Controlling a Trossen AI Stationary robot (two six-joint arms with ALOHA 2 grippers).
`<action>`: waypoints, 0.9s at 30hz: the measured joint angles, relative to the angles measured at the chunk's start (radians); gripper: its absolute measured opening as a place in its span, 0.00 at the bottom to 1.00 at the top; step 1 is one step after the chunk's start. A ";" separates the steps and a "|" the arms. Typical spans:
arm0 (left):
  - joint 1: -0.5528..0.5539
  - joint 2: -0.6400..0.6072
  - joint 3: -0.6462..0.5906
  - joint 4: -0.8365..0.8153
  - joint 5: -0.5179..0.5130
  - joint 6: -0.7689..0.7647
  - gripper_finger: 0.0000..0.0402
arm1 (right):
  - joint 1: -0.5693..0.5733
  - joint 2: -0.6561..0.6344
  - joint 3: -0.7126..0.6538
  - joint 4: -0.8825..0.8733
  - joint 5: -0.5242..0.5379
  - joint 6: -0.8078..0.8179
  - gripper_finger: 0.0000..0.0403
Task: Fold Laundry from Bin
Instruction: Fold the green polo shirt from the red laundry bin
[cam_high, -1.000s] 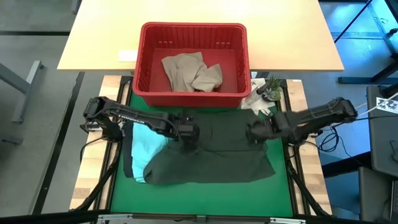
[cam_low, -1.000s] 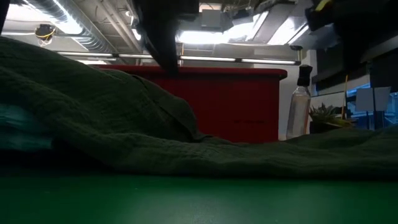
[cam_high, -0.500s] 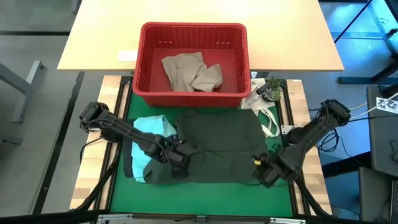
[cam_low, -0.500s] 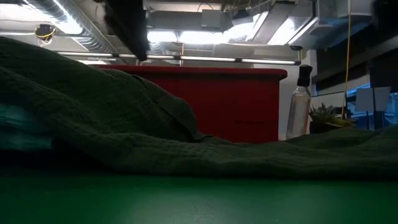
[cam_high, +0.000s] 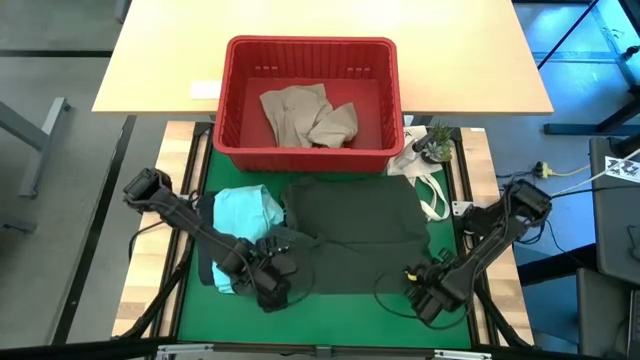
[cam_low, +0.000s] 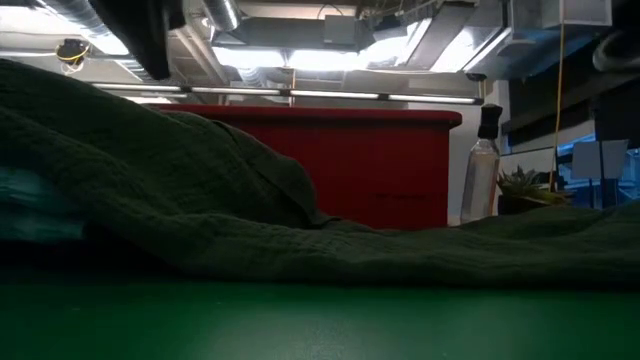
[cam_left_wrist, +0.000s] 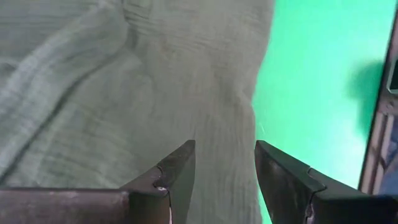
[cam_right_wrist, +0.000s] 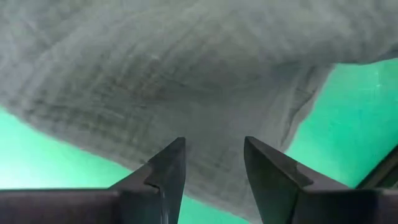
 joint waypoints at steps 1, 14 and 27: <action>-0.009 0.000 0.000 0.000 0.000 0.000 0.40 | 0.000 0.014 0.000 0.008 -0.002 0.000 0.40; -0.076 0.000 0.000 -0.035 -0.061 -0.005 0.40 | -0.001 0.062 0.022 0.055 -0.294 -0.020 0.40; -0.075 0.001 0.000 -0.048 -0.056 -0.007 0.40 | 0.000 0.064 0.034 0.089 -0.423 -0.065 0.40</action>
